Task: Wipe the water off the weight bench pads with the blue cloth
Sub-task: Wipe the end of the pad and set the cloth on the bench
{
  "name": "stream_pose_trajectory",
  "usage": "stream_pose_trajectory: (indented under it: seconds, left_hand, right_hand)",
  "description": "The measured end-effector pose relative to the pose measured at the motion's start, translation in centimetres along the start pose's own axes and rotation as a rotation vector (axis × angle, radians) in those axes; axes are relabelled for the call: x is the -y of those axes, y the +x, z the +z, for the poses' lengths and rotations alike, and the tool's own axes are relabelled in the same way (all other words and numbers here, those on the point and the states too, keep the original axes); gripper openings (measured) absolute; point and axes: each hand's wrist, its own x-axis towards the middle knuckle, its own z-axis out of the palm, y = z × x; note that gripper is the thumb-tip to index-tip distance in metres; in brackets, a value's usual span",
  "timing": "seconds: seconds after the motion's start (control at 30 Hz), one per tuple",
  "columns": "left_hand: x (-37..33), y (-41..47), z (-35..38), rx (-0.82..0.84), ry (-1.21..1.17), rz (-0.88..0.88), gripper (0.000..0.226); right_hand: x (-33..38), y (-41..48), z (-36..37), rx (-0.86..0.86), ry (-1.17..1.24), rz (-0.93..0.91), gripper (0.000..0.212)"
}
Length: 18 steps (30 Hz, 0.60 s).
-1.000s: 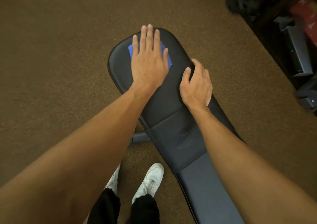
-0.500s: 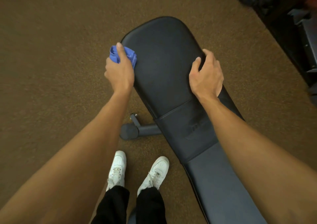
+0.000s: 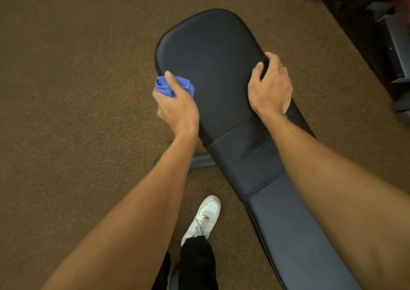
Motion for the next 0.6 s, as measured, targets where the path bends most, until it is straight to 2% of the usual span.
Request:
stream_pose_trajectory:
  seconds: [0.13,0.27,0.47,0.6]
  left_hand:
    - [3.6,-4.9,-1.0,0.071,0.027,-0.061,0.063]
    - [4.0,-6.3,-1.5,0.110,0.019,-0.093,0.053]
    - [-0.9,0.3,-0.2,0.022,-0.012,-0.035,0.052]
    - [-3.1,5.9,0.7,0.052,0.021,-0.003,0.053]
  right_hand:
    - [0.1,0.0,0.0,-0.001,-0.001,-0.003,0.049]
    - [0.2,-0.1,0.0,-0.002,-0.006,0.000,0.050]
    - [0.1,-0.1,0.1,0.005,-0.009,0.002,0.050]
    - [0.0,-0.1,0.2,-0.013,-0.002,0.002,0.050]
